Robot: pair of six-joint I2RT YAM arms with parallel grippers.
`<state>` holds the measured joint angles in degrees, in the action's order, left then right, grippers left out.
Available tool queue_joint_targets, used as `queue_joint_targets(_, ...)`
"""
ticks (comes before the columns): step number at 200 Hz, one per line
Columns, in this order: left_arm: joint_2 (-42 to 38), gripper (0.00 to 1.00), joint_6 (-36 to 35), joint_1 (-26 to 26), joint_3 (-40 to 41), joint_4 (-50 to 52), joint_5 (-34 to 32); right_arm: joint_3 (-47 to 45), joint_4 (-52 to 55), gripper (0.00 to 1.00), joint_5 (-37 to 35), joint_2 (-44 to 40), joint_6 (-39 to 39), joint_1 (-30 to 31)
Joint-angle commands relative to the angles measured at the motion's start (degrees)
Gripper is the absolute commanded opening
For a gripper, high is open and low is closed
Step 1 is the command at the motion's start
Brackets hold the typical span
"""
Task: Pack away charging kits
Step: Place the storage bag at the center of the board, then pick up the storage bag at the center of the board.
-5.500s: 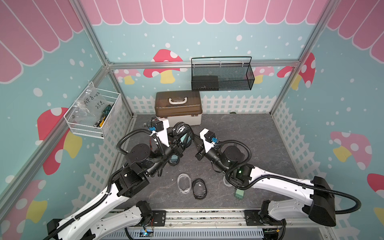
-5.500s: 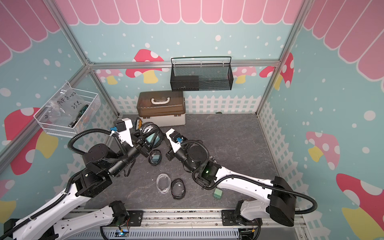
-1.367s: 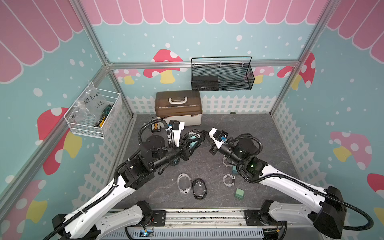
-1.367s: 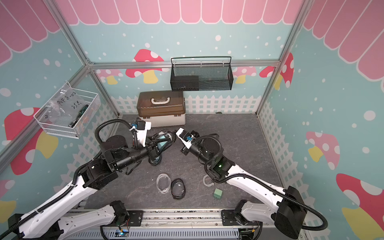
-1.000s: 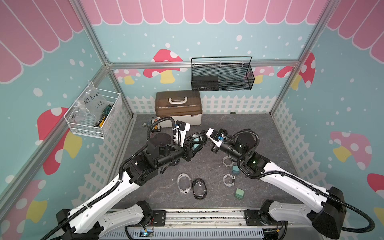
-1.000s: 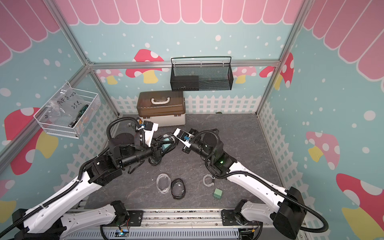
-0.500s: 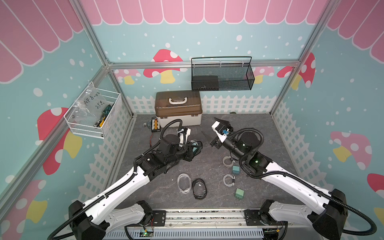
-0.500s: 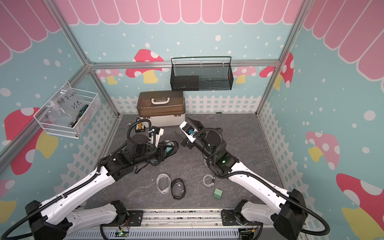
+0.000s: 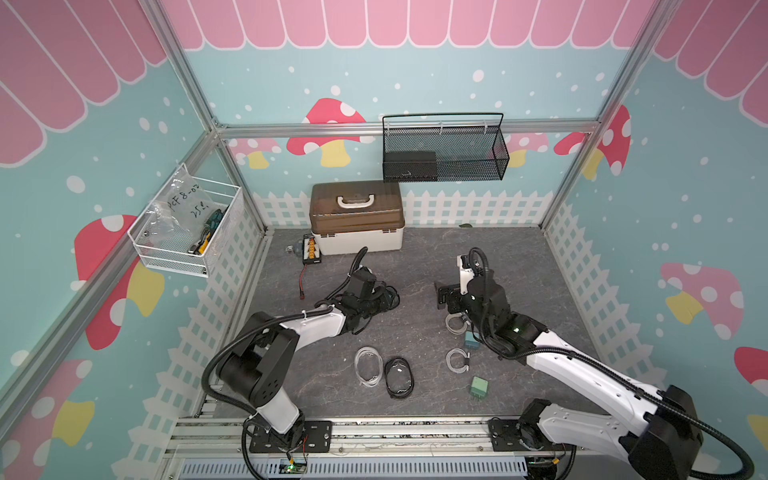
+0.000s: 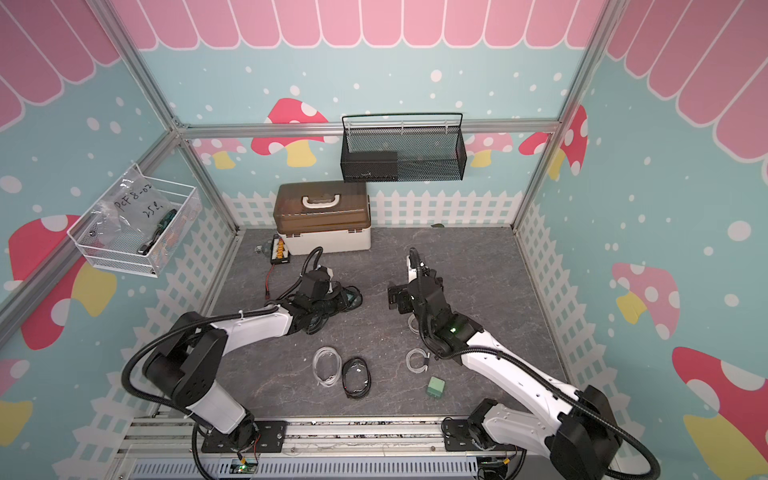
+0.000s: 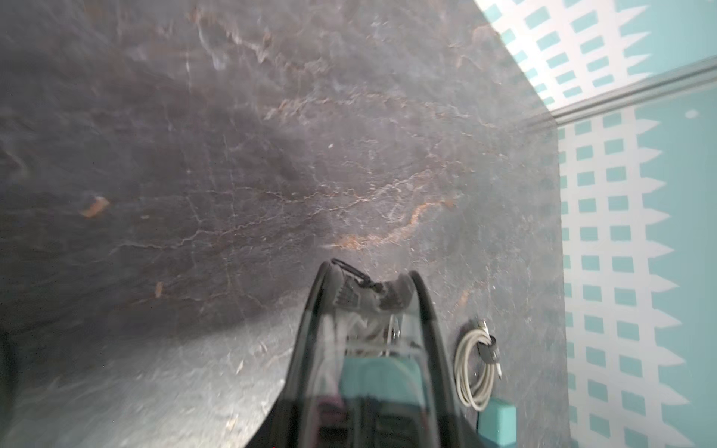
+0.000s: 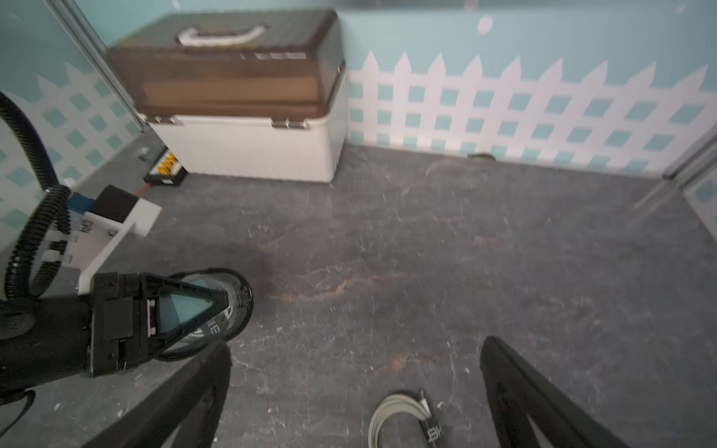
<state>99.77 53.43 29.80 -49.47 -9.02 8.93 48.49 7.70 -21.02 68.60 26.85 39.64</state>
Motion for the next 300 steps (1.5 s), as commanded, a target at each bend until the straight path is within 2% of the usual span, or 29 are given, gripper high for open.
queue_joint_targets(1,4.11,0.01,7.28,-0.31,-2.78,-7.03,1.18,3.41,9.38,0.99,5.60,5.13,6.85,-1.05)
queue_joint_targets(14,4.99,0.04,7.24,-0.36,-3.08,-5.99,-0.56,2.99,8.74,0.99,6.47,6.39,8.04,-1.26)
queue_joint_targets(32,5.09,0.13,8.25,-0.33,-1.28,-6.95,-3.47,1.65,7.53,0.99,4.01,6.03,10.77,-1.40)
queue_joint_targets(55,5.89,0.18,11.02,-0.56,1.66,-9.96,-3.62,1.48,6.93,0.99,3.59,5.26,11.11,-1.53)
queue_joint_targets(73,4.79,0.27,11.35,-0.54,2.19,-7.86,-5.72,1.02,6.98,0.99,1.25,3.93,11.85,-1.63)
queue_joint_targets(99,2.21,0.44,11.20,-0.47,2.64,-3.74,-8.56,-2.16,5.52,0.99,-6.02,-0.22,12.05,-1.67)
queue_joint_targets(119,-1.27,0.61,11.44,-0.28,4.21,-0.76,-11.99,-2.90,6.54,0.99,-5.76,-2.85,9.91,-1.79)
queue_joint_targets(121,-1.69,0.68,11.48,-0.21,4.32,-0.48,-12.42,-2.84,6.93,0.99,-5.78,-3.03,9.89,-1.79)
queue_joint_targets(123,-2.01,0.95,11.52,-0.19,4.48,-0.35,-12.61,-2.80,7.38,0.99,-5.83,-3.21,9.89,-1.83)
queue_joint_targets(126,-2.62,0.99,11.58,-0.18,4.55,0.23,-13.02,-2.71,8.05,0.99,-5.90,-3.47,10.07,-1.79)
queue_joint_targets(185,-13.10,1.00,12.12,-0.23,4.01,14.19,-17.62,-3.74,9.64,0.99,-2.87,-7.71,11.38,-1.93)
queue_joint_targets(230,-25.36,1.00,10.64,0.08,3.59,25.75,-21.65,-4.15,10.61,0.99,-2.14,-7.69,12.34,-1.99)
queue_joint_targets(272,-40.27,1.00,4.09,0.64,3.26,33.82,-22.66,-4.79,10.90,0.99,-1.83,-7.87,13.03,-2.03)
queue_joint_targets(300,-45.98,0.97,-4.48,4.57,1.81,37.74,-19.76,-4.81,12.69,0.99,-2.01,-8.04,13.49,-2.09)
